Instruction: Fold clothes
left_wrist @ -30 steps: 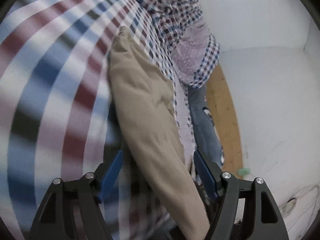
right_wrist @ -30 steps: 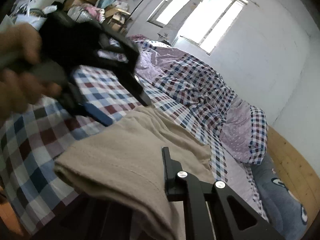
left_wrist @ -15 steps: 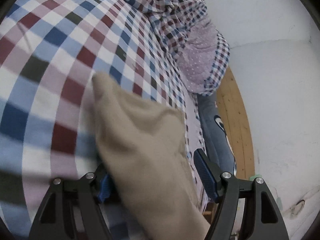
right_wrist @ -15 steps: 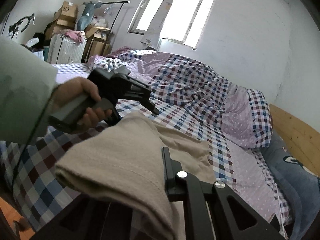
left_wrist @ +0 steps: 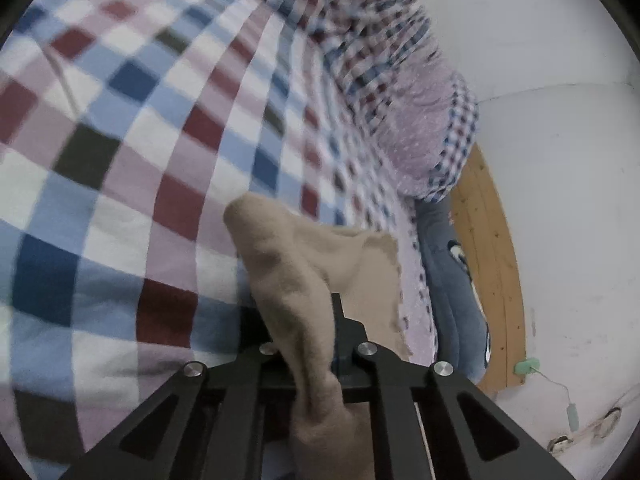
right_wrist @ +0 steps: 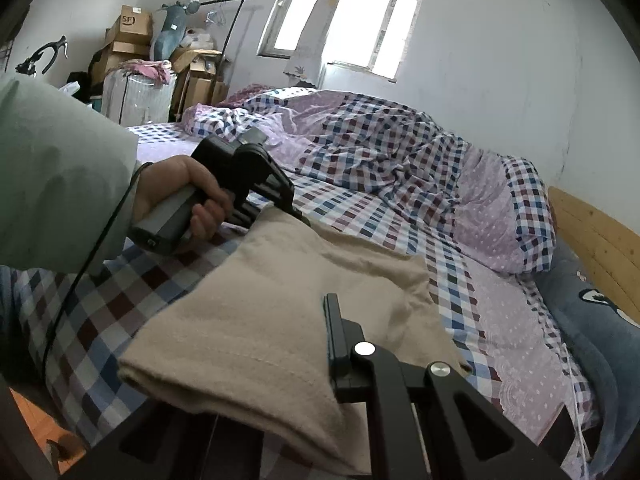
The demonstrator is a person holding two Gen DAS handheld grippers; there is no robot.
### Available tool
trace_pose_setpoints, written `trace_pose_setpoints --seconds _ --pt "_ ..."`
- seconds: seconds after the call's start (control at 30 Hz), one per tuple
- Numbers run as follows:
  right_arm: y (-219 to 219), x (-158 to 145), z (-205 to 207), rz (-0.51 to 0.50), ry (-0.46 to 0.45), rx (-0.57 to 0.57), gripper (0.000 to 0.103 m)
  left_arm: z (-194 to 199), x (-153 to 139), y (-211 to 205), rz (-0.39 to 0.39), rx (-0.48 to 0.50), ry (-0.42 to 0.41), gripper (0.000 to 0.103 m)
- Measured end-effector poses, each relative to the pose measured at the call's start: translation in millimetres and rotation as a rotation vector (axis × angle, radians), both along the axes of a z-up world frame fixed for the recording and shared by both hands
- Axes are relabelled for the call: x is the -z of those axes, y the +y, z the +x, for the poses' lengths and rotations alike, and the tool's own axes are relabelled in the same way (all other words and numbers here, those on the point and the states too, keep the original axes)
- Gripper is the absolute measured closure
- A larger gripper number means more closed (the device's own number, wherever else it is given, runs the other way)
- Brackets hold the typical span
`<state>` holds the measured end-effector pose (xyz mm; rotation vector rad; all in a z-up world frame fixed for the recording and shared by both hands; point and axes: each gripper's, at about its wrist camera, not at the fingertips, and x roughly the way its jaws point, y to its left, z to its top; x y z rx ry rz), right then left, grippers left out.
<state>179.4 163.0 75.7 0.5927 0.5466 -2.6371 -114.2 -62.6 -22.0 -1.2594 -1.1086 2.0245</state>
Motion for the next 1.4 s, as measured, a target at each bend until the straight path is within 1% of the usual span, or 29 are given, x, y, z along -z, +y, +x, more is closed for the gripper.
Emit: trace_pose_setpoints --seconds 0.13,0.3,0.5,0.63,0.7,0.87,0.97,1.07,1.23,1.4 --pt "3.2 -11.1 3.9 -0.071 -0.01 -0.018 0.097 16.3 -37.4 -10.1 -0.005 -0.028 0.074 0.097" --pt "1.5 -32.2 3.8 -0.186 -0.053 -0.066 0.097 35.4 -81.5 -38.2 -0.021 -0.064 0.118 0.098" --pt "-16.6 -65.5 -11.7 -0.345 -0.142 -0.156 0.097 66.4 -133.0 -101.7 -0.032 -0.166 0.152 0.098" --pt "-47.8 -90.2 -29.2 -0.434 -0.181 -0.234 0.097 89.0 -163.7 -150.6 -0.038 -0.257 0.181 0.098" --pt "-66.1 -101.2 -41.1 -0.472 -0.202 -0.276 0.097 99.6 -180.3 -182.3 -0.049 -0.307 0.198 0.098" --pt "-132.7 -127.0 -75.5 -0.558 -0.262 -0.394 0.097 122.0 -222.6 -266.3 -0.087 -0.441 0.238 0.098" --pt "-184.2 -141.9 -96.0 -0.584 -0.289 -0.473 0.097 135.2 -243.1 -322.8 -0.102 -0.52 0.25 0.098" --pt "-231.4 -150.5 -119.5 -0.591 -0.31 -0.548 0.097 147.5 -262.0 -378.7 -0.117 -0.607 0.256 0.098" --pt "-310.4 -154.3 -152.4 -0.587 -0.341 -0.635 0.097 167.6 -282.2 -453.8 -0.141 -0.719 0.276 0.098" --pt "-376.0 -148.5 -167.0 -0.574 -0.362 -0.703 0.097 186.4 -286.4 -515.8 -0.162 -0.803 0.272 0.098"
